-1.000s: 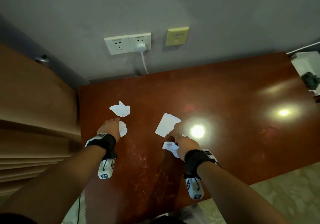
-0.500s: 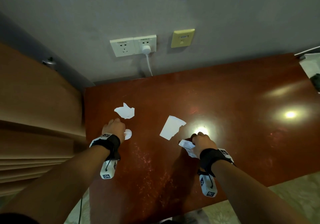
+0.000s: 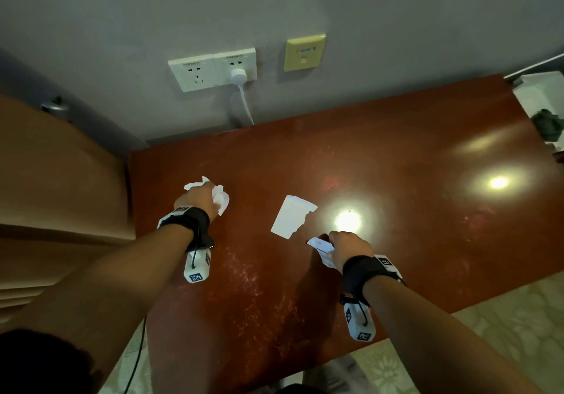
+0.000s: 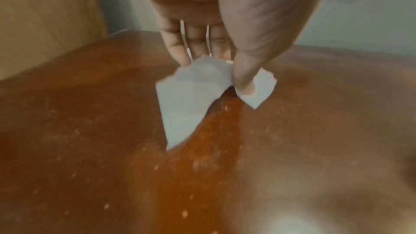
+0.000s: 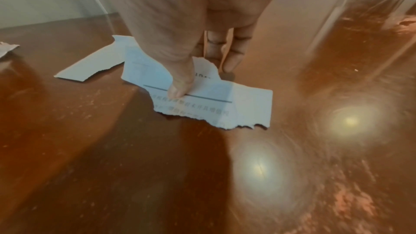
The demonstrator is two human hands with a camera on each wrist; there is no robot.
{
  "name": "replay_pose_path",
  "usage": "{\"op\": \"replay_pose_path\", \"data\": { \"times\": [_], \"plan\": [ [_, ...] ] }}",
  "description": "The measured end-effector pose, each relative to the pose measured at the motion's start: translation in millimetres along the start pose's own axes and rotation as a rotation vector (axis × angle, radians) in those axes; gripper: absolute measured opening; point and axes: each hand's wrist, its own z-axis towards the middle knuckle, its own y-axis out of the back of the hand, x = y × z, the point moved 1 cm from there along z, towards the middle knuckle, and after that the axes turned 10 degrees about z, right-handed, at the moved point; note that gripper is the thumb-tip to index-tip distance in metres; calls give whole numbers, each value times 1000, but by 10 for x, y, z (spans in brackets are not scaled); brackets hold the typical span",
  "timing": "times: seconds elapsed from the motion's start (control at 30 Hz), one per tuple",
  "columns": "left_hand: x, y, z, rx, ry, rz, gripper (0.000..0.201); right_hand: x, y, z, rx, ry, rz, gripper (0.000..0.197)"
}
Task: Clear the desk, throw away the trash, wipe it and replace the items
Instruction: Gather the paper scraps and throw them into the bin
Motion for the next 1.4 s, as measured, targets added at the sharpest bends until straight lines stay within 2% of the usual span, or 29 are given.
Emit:
{"op": "replay_pose_path", "data": {
  "times": [0.2, 0.33, 0.43, 0.53, 0.63, 0.7, 0.83, 0.97, 1.07, 1.17, 1.23, 1.3, 1.4],
  "plan": [
    [-44, -119, -73, -222, 21, 133, 29, 60, 50, 0, 40, 62, -59, 22],
    [-76, -141, -90, -174, 4, 99, 25, 216, 140, 31, -134, 284, 18, 14],
    [-145, -175, -210, -126, -23, 161, 28, 412, 185, 126, -174, 410, 27, 16],
    [-235, -272, -375, -58, -48, 169, 29, 551, 159, 268, -127, 455, -35, 27],
    [-314, -343, -539, -12, -47, 145, 29, 624, 146, 393, -25, 480, -106, 51],
    [-352, -372, -635, -12, -23, 99, 28, 646, 147, 443, -7, 485, -111, 61],
    [-462, -413, -855, -17, 40, 36, 27, 663, 156, 426, -62, 555, -197, 57],
    [-632, -401, -1065, -34, 126, -94, 23, 547, 142, 265, 27, 592, -224, 41],
    [-777, -366, -1208, -45, 186, -198, 18, 377, 175, 105, 121, 526, -122, 51],
    [-985, -302, -1381, -65, 230, -268, 27, 242, 280, -58, 162, 554, -51, 63],
    [-1137, -261, -1487, -75, 240, -290, 35, 187, 397, -146, 123, 600, -44, 50],
    [-1286, -208, -1596, -81, 235, -282, 34, 125, 537, -219, 79, 620, -23, 32],
    [-1461, -66, -1768, -138, 229, -275, 30, 3, 786, -354, -6, 622, 56, 22]
  ]
}}
